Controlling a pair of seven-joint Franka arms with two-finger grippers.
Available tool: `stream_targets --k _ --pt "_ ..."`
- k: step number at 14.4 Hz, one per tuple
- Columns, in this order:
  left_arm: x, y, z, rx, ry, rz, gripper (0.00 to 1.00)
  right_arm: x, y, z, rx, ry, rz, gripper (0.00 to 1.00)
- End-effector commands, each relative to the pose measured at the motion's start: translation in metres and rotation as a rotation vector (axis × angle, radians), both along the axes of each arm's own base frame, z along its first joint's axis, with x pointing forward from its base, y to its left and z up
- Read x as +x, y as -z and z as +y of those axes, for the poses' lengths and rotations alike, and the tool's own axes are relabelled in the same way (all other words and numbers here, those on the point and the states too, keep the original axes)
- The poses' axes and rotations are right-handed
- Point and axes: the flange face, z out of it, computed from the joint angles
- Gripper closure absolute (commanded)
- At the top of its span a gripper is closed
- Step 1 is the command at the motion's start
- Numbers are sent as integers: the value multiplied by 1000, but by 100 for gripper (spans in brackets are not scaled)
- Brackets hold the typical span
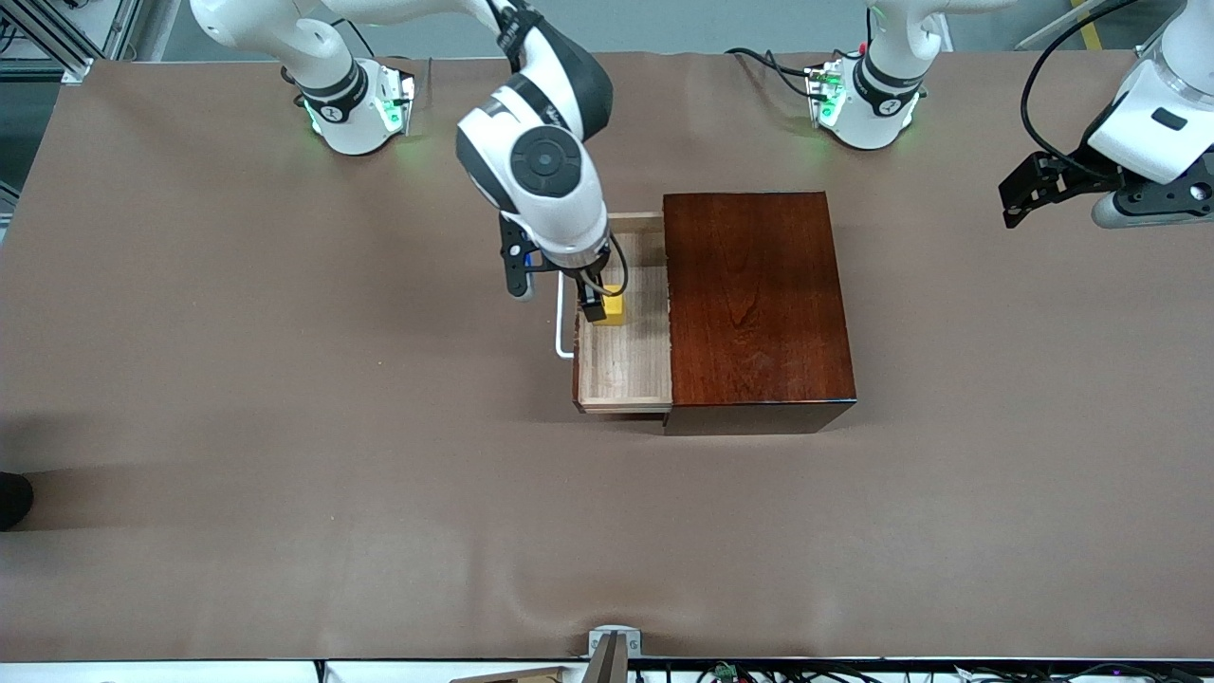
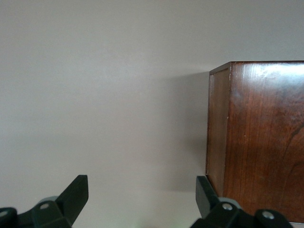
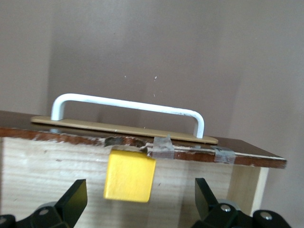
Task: Open drawer, take yellow block, close drawer
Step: 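Lower the right gripper onto the yellow cube and close it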
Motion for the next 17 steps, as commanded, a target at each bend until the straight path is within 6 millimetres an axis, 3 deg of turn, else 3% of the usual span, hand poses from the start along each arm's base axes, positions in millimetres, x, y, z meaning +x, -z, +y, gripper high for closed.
stream_targets --k 1,7,10,12,13,14,17 --pt "2 4 4 -27 21 4 0 1 9 8 -10 39 -31 0" --pt "-1 2 3 -26 26 -2 0 -9 45 28 -21 62 -33 0" --pt "0 2 3 -27 25 -5 0 -11 50 30 -29 77 -38 0" --pt "1 4 3 -27 25 -2 0 -11 49 30 -31 71 -41 39" --pt "2 6 3 -27 25 -1 0 -9 49 29 -36 72 -46 71" --pt "3 6 2 -27 27 -2 0 -9 48 29 -37 66 -48 83" --pt "3 3 -2 -28 33 -10 0 -2 34 30 -22 67 -65 86"
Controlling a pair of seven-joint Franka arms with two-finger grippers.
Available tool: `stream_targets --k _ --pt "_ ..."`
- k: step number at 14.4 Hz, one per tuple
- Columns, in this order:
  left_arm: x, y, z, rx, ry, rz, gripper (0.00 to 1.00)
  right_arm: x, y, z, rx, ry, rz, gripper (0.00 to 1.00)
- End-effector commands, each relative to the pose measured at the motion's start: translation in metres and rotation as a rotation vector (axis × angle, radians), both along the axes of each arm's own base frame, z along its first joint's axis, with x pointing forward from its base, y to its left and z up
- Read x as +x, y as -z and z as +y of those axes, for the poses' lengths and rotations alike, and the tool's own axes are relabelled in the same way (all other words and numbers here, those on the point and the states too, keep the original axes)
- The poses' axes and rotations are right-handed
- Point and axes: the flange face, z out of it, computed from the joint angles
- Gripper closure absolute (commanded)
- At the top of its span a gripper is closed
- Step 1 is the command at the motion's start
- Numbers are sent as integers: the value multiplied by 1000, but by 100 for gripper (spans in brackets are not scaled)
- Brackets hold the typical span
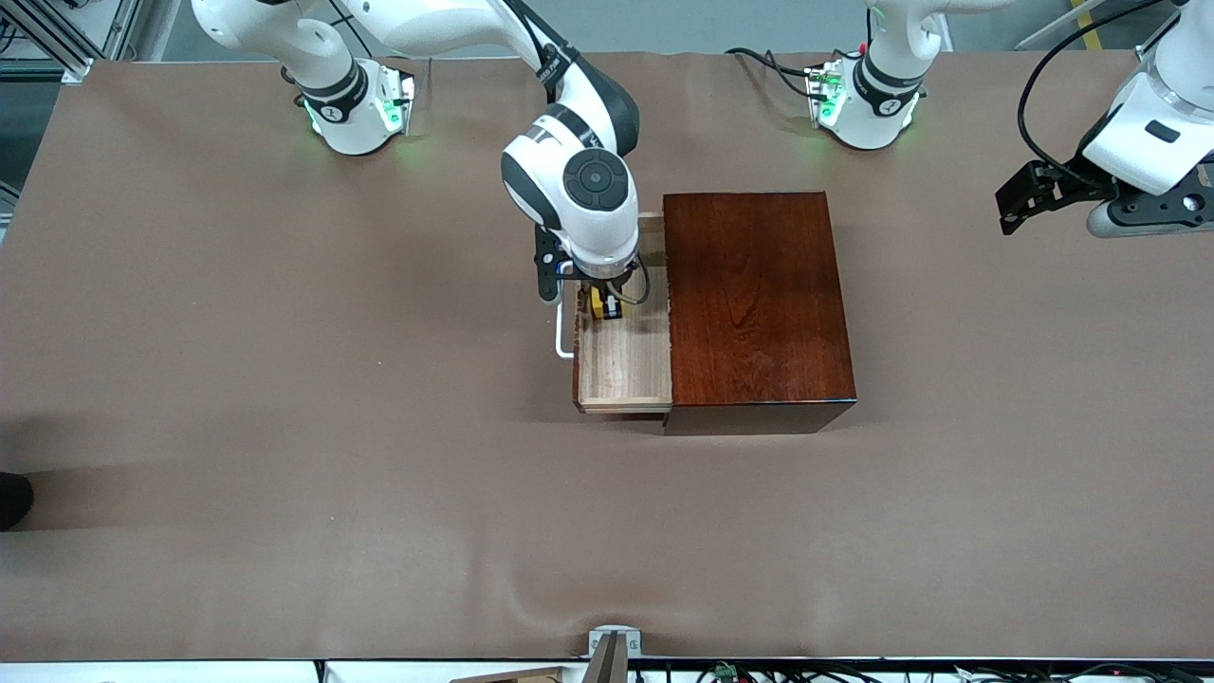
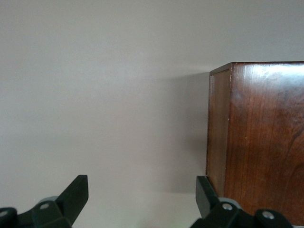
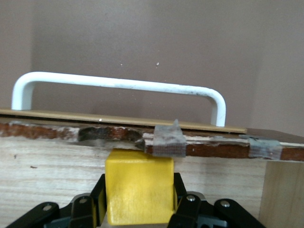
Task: Open drawer, take yellow block, close drawer
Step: 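Lower the right gripper onto the yellow cube and close it, then lift the yellow cube with the right gripper while the left gripper returns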
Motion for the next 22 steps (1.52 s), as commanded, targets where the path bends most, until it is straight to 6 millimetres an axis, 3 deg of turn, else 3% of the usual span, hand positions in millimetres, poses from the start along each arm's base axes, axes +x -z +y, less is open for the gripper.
stream_targets --k 1,3,8,13,16,17,22 --pt "-1 -3 -4 -27 32 -9 0 8 -21 4 12 19 -29 88" --pt "-1 -3 -10 -27 39 -9 0 12 -33 5 19 27 -26 91" --pt "1 1 -65 -53 -10 -3 0 29 -63 -6 15 50 -15 91" --pt "4 22 -171 -73 -188 16 0 53 -91 -32 16 53 -8 94" --pt "-1 43 -224 -86 -242 48 0 64 -99 -51 10 -8 1 94" --pt "-5 50 -242 -89 -245 57 0 65 -111 -54 19 -37 -17 94" --pt "-6 79 -330 -188 -378 43 0 94 -106 -96 20 -190 -14 94"
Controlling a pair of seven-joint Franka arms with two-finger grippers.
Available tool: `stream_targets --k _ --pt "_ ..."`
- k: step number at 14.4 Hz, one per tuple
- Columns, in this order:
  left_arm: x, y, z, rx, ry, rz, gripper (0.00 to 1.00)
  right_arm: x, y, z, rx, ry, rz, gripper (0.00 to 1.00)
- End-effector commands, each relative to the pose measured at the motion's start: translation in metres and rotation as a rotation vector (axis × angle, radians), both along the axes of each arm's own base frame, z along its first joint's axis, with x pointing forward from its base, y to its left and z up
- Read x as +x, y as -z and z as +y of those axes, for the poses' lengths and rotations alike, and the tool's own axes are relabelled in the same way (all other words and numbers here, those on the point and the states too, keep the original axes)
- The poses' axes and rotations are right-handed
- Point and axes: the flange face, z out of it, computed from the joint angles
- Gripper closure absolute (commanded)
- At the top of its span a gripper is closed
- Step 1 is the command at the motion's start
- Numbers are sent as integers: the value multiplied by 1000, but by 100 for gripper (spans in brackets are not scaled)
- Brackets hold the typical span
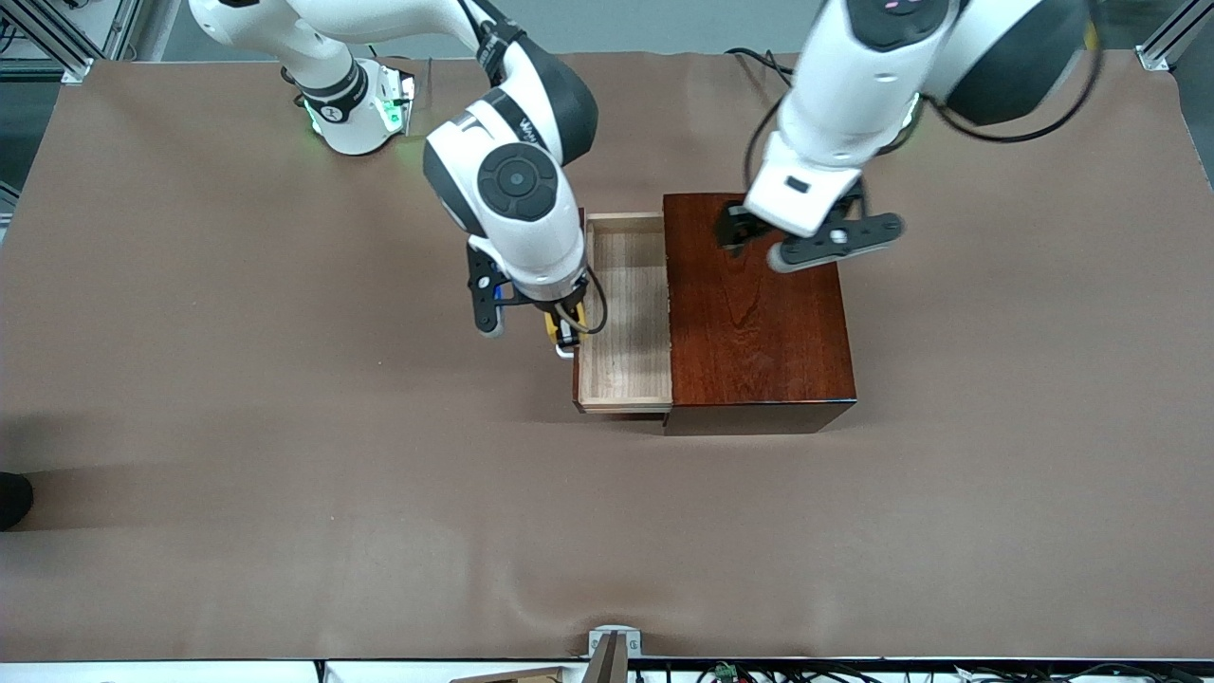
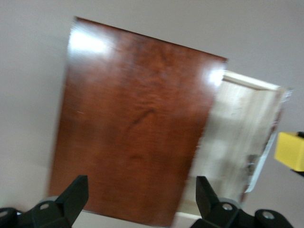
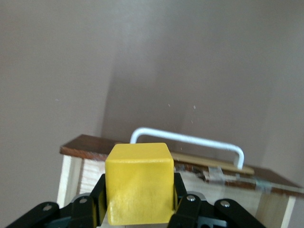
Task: Open drawer, take yellow block, close drawer
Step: 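Lift the yellow cube with the right gripper while the left gripper returns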
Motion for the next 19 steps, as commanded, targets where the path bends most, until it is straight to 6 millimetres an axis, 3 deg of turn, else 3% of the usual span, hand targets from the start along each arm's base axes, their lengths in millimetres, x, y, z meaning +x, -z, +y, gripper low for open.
stream_targets --k 1,6,10,13,17,19 --pt "3 15 -56 -62 -99 -5 0 19 -3 -34 2 -76 3 94" --pt "-5 62 -131 -133 -268 -24 0 48 8 -89 2 -211 21 94" --pt "-9 100 -198 -171 -442 -68 0 71 13 -161 13 -344 59 94" --pt "-27 133 -242 -241 -525 -160 0 84 24 -209 23 -433 96 93" --pt "-40 187 -276 -283 -580 -230 0 92 30 -282 58 -573 118 91" --pt "-39 203 -282 -305 -600 -243 0 94 32 -303 68 -633 122 91"
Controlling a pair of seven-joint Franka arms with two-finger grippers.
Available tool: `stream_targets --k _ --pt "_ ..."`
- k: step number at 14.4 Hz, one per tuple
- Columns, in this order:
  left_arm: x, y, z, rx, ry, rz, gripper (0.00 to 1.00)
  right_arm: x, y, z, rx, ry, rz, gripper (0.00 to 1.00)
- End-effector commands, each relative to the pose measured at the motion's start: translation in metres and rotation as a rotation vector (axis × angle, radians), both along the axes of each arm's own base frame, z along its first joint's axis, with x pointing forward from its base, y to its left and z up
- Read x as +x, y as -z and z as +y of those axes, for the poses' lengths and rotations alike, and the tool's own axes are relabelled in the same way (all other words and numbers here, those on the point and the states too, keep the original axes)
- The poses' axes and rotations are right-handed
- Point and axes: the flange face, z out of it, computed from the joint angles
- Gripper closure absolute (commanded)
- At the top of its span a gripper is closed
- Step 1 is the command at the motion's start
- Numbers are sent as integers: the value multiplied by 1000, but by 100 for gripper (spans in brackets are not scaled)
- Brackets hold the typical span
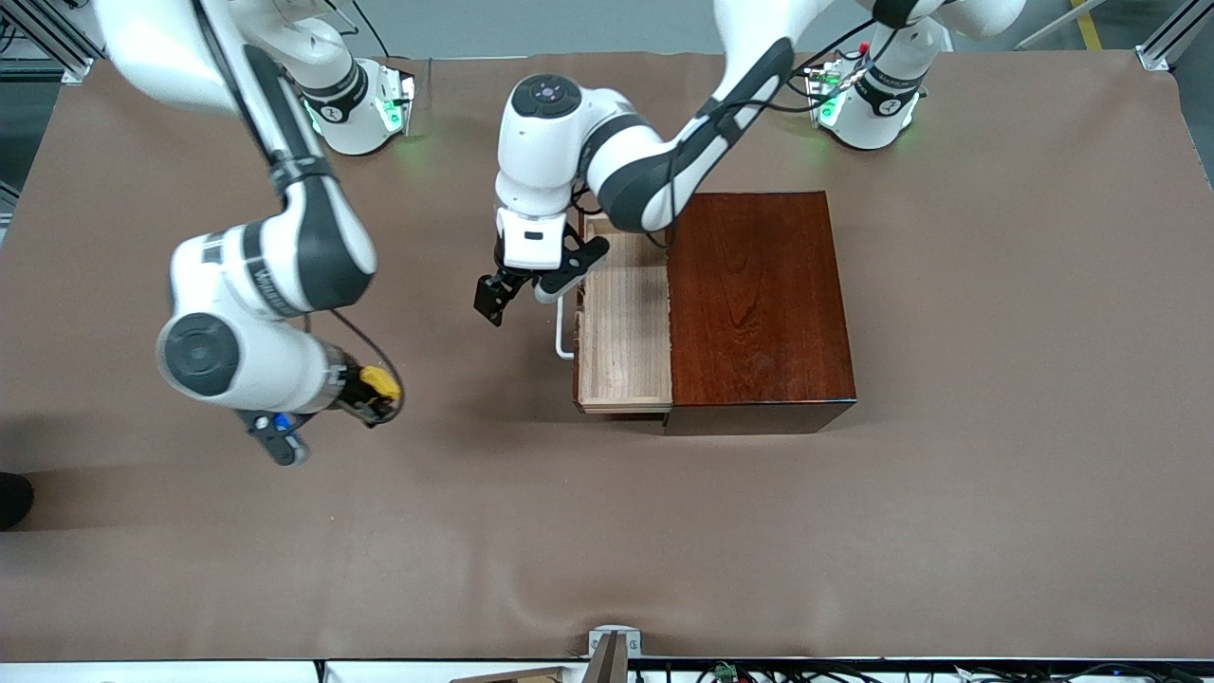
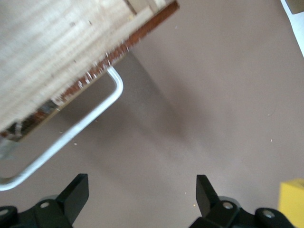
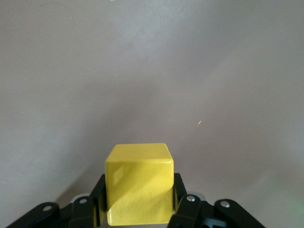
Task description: Open drawer, take yellow block, close drawer
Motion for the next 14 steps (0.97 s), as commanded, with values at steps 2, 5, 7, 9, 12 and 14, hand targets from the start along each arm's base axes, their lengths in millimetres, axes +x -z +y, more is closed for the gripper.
stream_targets --k 2,5,7,9,12,14 --pt "5 28 -12 -15 -47 -34 0 -13 -3 -49 38 -117 18 91" --pt "-2 50 -13 22 -68 -16 0 -19 8 -98 49 -233 36 90" --pt "-2 63 -10 54 -73 2 0 -21 11 -126 60 -294 29 90" --pt "1 67 -8 66 -80 5 0 -28 19 -149 55 -374 3 90" --pt "5 71 2 125 -97 32 0 -39 32 -177 68 -463 -28 90" --pt "8 70 8 157 -112 45 0 -45 41 -196 68 -527 -40 90"
